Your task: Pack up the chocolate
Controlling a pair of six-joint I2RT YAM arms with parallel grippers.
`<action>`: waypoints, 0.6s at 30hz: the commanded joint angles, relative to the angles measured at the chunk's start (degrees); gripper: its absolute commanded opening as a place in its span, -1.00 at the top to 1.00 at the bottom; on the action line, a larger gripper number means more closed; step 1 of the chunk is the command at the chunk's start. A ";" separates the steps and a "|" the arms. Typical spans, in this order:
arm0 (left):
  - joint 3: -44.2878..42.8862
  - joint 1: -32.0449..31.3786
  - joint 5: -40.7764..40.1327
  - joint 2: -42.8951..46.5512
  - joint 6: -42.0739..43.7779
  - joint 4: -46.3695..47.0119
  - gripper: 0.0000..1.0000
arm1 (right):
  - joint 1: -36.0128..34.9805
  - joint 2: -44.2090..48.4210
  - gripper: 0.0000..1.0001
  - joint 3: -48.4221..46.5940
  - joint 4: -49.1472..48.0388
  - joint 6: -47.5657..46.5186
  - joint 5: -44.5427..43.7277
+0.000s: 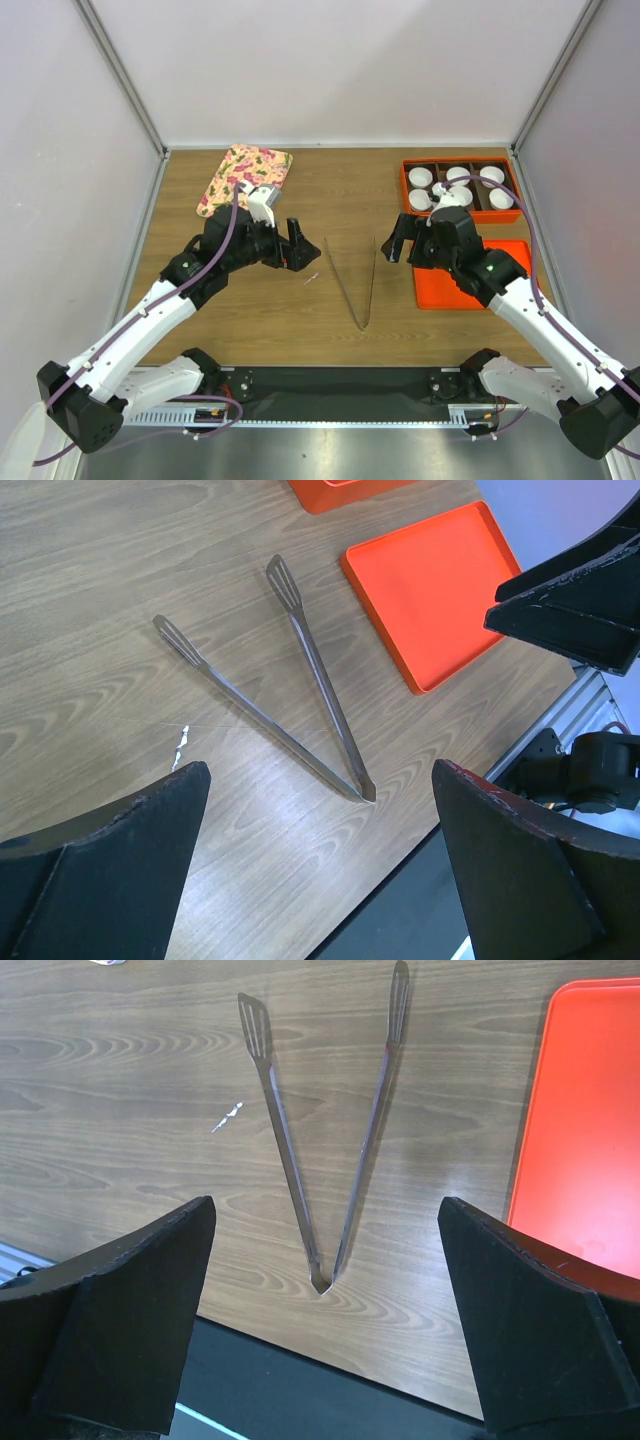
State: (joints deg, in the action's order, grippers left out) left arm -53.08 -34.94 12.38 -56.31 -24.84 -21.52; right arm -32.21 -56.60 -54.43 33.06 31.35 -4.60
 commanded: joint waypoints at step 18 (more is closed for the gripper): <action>-2.81 0.66 -17.64 4.55 1.02 -9.05 -0.99 | -22.53 -15.55 -1.00 1.25 1.14 9.59 -20.80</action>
State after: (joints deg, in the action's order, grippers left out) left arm -53.78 -34.81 -0.71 -51.20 -24.93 -26.22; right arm -51.88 -71.00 -53.84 36.05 37.12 -17.89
